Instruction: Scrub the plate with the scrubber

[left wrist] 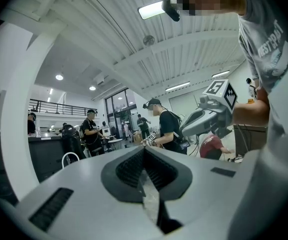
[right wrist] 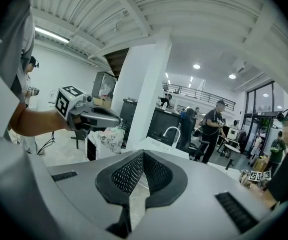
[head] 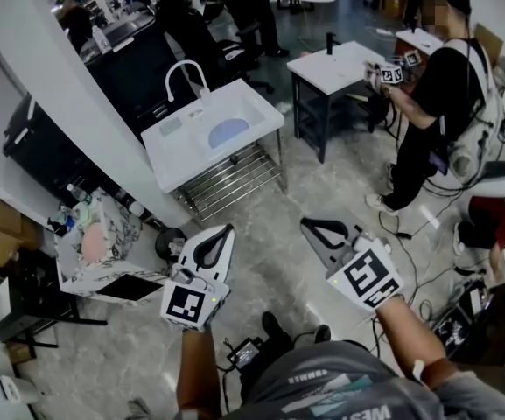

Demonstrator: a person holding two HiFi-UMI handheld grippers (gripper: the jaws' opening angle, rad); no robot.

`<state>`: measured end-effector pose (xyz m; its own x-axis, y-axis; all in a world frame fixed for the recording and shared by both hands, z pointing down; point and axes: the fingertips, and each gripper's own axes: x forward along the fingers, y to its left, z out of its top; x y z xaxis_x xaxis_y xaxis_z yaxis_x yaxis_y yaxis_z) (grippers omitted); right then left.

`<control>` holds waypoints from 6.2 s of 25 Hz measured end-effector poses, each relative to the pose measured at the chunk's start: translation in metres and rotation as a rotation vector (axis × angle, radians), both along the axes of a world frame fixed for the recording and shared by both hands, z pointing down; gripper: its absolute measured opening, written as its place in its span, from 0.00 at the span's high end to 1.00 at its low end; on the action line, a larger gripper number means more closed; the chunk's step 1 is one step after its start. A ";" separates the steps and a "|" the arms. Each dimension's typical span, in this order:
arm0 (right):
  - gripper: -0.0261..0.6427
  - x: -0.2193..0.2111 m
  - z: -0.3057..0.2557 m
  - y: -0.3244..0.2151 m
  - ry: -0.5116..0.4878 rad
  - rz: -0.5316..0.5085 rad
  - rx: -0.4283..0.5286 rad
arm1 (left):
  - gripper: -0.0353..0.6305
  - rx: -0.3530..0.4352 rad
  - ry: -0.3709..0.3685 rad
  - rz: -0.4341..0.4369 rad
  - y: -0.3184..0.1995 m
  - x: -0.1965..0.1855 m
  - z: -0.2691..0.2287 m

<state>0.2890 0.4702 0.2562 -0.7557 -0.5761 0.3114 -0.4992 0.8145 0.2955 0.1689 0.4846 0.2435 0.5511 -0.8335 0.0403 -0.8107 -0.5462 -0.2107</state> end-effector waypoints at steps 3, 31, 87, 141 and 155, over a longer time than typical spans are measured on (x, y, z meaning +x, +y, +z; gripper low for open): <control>0.92 -0.012 0.001 -0.012 -0.018 0.024 -0.010 | 0.94 -0.003 0.004 0.004 -0.009 -0.014 0.002; 0.92 -0.142 0.001 -0.149 -0.019 0.108 0.000 | 0.94 0.004 0.038 0.072 -0.154 -0.138 0.006; 0.92 -0.146 0.039 -0.514 -0.030 0.010 -0.080 | 0.94 -0.077 -0.003 -0.085 -0.504 -0.166 0.032; 0.91 -0.348 0.287 -0.799 0.294 -0.121 -0.415 | 0.80 -0.422 -0.278 -0.458 -0.703 -0.444 0.272; 0.82 -0.345 0.451 -0.838 0.469 -0.068 -0.622 | 0.71 -0.558 -0.413 -0.453 -0.715 -0.477 0.378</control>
<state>-0.0558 -0.3673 0.7070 -0.4929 -0.1478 0.8575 -0.3781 0.9239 -0.0580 -0.3084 -0.2302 0.6214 0.0168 -0.7687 0.6394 -0.8943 -0.2976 -0.3342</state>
